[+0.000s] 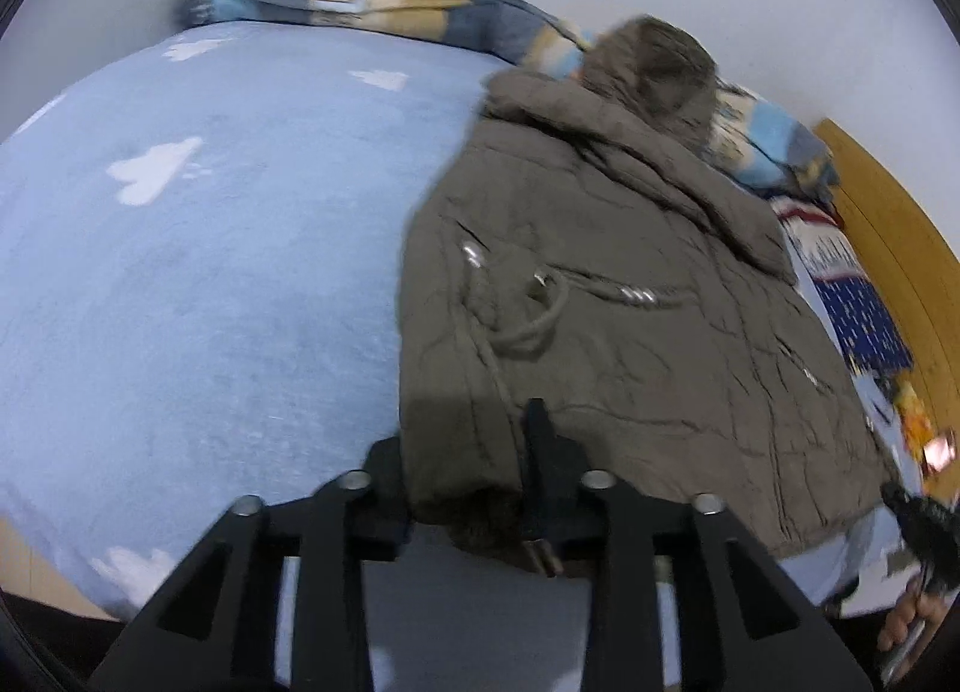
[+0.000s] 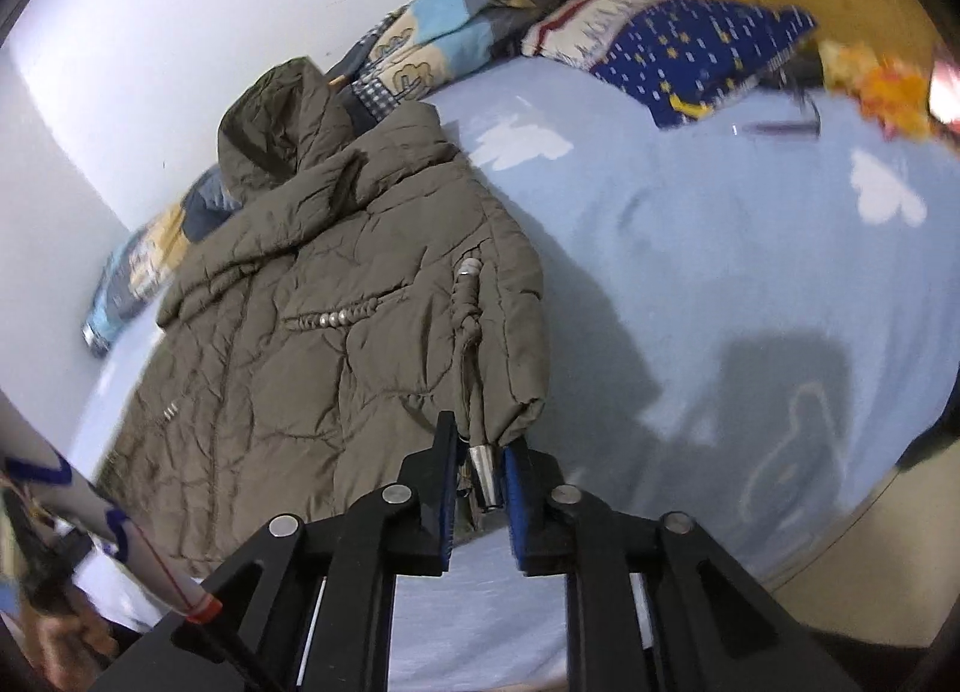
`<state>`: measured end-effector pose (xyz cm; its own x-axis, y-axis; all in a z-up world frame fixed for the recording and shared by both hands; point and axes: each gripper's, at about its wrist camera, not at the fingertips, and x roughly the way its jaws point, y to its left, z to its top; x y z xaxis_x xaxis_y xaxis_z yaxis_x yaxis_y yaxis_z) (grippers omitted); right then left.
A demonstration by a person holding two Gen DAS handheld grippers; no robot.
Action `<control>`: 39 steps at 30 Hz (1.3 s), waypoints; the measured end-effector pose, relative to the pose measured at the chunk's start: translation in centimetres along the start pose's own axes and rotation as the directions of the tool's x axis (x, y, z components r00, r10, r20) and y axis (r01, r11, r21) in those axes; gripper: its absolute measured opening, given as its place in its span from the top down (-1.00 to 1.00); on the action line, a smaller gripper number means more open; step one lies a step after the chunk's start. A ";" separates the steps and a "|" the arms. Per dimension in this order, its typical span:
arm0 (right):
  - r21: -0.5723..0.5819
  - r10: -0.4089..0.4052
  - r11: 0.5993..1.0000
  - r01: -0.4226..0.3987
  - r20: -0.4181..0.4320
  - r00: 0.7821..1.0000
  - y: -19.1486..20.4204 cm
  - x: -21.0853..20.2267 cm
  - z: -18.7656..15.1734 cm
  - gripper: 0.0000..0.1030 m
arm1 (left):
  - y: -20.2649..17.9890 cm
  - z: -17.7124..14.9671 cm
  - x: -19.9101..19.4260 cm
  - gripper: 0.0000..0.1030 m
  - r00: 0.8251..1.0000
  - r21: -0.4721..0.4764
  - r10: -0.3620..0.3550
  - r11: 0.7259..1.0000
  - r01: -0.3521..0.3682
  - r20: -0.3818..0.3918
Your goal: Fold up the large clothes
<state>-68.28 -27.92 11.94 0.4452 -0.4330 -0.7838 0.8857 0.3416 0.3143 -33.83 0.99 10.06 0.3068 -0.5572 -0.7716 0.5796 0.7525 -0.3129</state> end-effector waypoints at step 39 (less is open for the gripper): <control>-0.373 -0.081 0.924 0.090 0.041 0.996 9.6 3.5 -3.0 -0.04 | -12.8 -4.2 2.6 -0.28 0.982 0.475 0.120 0.862 -0.175 0.144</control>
<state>-58.62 -23.60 10.64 0.3771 -0.4928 -0.7842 0.8091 0.5873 0.0200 -43.58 -8.60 9.78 0.4792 -0.5077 -0.7159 0.8051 0.5791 0.1282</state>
